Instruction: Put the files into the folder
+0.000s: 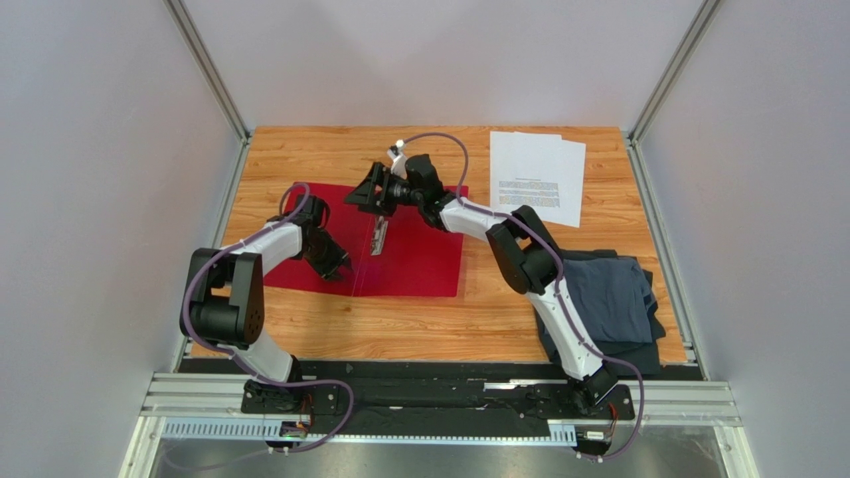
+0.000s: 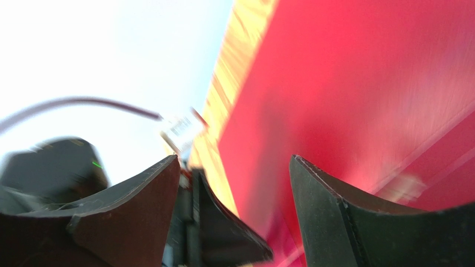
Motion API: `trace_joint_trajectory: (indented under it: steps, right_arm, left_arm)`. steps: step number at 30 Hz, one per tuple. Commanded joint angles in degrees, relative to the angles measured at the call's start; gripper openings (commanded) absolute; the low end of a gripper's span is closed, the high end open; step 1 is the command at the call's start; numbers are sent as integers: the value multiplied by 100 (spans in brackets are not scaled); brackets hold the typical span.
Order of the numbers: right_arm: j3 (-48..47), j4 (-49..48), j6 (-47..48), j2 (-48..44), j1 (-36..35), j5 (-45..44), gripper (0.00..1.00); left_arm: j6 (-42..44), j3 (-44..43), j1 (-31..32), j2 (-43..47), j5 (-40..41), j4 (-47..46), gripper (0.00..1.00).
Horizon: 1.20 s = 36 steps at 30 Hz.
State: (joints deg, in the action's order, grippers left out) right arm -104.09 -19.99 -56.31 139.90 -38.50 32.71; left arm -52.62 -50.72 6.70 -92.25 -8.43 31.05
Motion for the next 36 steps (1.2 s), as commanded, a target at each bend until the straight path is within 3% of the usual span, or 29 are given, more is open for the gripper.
trace_joint_trajectory:
  steps: [1, 6, 8, 10, 11, 13, 19, 22, 28, 36]
  right_arm:
    - [-899, -41, -537, 336, 149, -106, 76]
    - [-2578, 1091, -91, 1127, 492, 85, 76]
    - [-2975, 1635, 381, 954, 685, 532, 77]
    - [-2906, 2608, 1127, 445, 826, 387, 77]
    - [-2836, 3797, 2132, 207, 975, -67, 78]
    - [-2495, 4946, 2859, -592, 1160, -649, 79]
    - [-1160, 6417, 3934, -1903, 2346, -2426, 79]
    - [-807, 6665, 4285, -1984, 3039, -3138, 79]
    - [-1077, 6798, 4751, -1642, 3752, -3587, 78]
    - [-1429, 6684, 4805, -815, 4254, -2595, 78]
  left_arm:
    - [189, -263, -2, -118, 148, 244, 41]
    - [682, -465, 218, 189, 316, 411, 43]
    - [989, -430, 305, 608, 123, 218, 44]
    - [1305, -343, 419, 944, -36, -140, 49]
    - [1385, -360, 577, 1154, -71, -212, 50]
    - [1500, -569, 753, 1157, -185, -240, 52]
    - [1518, -922, 1772, 946, -283, -757, 54]
    - [1667, -1369, 2456, 640, -90, -732, 55]
    - [1553, -2652, 3012, -475, -335, -802, 55]
    - [1079, -5227, 3118, -2621, -397, -995, 53]
